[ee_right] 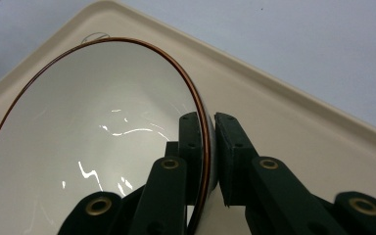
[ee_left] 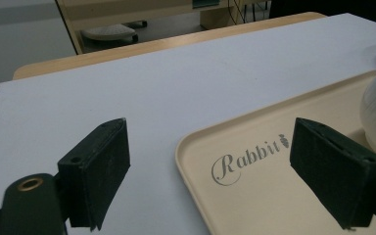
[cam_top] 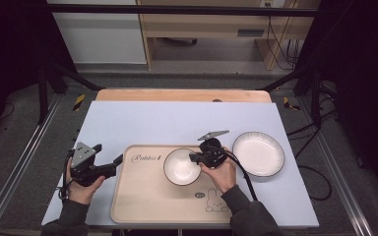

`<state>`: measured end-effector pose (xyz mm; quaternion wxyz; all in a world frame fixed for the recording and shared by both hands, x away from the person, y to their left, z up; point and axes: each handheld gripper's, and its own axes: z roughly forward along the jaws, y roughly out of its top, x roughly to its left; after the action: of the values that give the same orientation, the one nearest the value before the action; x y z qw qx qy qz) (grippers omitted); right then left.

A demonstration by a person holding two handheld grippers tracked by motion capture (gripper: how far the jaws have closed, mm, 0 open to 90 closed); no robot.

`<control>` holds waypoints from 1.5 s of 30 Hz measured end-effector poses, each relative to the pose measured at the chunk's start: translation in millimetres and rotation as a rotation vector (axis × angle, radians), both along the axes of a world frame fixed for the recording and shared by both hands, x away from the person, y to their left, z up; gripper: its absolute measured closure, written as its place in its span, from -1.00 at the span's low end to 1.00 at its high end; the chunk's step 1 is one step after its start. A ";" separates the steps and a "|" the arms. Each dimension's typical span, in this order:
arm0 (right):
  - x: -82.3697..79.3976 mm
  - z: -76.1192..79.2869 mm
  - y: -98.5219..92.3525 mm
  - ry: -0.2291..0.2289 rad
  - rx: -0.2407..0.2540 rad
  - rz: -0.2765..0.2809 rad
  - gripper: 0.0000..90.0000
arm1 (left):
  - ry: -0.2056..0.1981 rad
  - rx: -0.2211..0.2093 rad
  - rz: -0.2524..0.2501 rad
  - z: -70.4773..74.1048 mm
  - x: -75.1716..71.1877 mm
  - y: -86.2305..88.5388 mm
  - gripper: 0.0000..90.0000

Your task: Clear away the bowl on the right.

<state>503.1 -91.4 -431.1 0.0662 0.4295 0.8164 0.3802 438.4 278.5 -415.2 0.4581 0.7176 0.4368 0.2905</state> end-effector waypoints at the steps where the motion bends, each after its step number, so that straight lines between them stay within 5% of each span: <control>1: 0.7 -1.3 0.3 -0.002 -0.002 0.002 0.82 | 0.000 0.001 0.000 0.0 0.0 0.1 -0.68; 22: 8.4 -16.5 -2.2 0.061 0.008 -0.005 0.83 | 0.001 -0.001 0.001 -1.4 0.4 -1.0 -0.68; 45: 8.1 -19.2 0.5 0.033 -0.013 -0.015 0.76 | 0.011 0.022 -0.005 -4.5 1.1 -5.1 -0.68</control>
<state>511.2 -90.8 -450.3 0.0586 0.4414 0.8167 0.3671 439.5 273.4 -419.6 0.4484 0.7252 0.4342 0.2905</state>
